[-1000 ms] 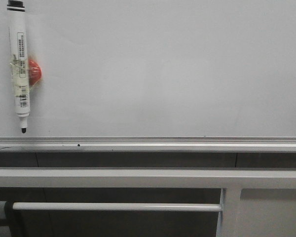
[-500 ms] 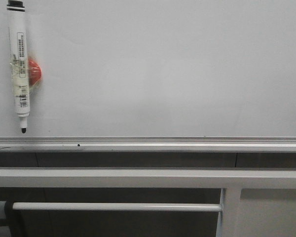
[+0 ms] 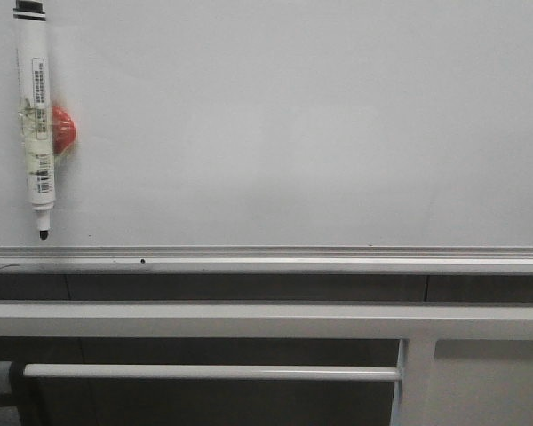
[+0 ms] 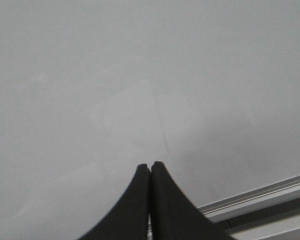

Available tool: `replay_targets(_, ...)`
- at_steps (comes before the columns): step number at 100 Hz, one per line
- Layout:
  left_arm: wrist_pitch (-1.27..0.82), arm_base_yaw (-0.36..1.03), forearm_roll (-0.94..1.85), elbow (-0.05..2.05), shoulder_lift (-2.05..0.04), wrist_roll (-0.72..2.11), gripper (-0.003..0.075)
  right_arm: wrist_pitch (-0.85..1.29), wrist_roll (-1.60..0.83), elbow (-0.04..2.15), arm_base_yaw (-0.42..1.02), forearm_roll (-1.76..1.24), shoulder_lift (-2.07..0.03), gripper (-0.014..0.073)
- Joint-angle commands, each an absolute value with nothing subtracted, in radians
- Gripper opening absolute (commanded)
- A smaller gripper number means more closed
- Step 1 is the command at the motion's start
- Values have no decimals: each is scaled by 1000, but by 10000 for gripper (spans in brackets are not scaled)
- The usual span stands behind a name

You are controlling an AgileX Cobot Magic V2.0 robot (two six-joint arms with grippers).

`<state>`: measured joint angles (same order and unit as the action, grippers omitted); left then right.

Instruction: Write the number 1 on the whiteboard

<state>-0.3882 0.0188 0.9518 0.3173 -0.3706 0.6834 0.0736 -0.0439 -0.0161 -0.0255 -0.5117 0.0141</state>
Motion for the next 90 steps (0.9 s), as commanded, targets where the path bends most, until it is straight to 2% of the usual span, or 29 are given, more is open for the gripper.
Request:
replay_targets(1,-291,57,832,324,-315,497,-20,13,-47,-37,-29,-517,23,-64)
replay_targets(28,-174,214,571,231,-201,223,-18,13,-47,-37,-29,-517,23,-64)
replay_targets(35,-128,265,523,213,-201,179,10,13,-47,-37,-29,-517,23,-64)
replay_targets(43,-48,332,433,197,-201,120,99,13,-47,-37,-29,-517,23,-64)
replay_targets(60,100,451,393,147,-205,92,407,13,-47,-37,-29,-517,23,-64)
replay_targets(65,116,473,391,127,-215,92,462,13,-47,-37,-29,-517,23,-64)
replay_targets(70,125,487,391,112,-228,92,483,13,-47,-37,-29,-517,23,-64)
replay_targets(90,218,502,372,88,-293,90,484,13,-47,-37,-29,-517,23,-64)
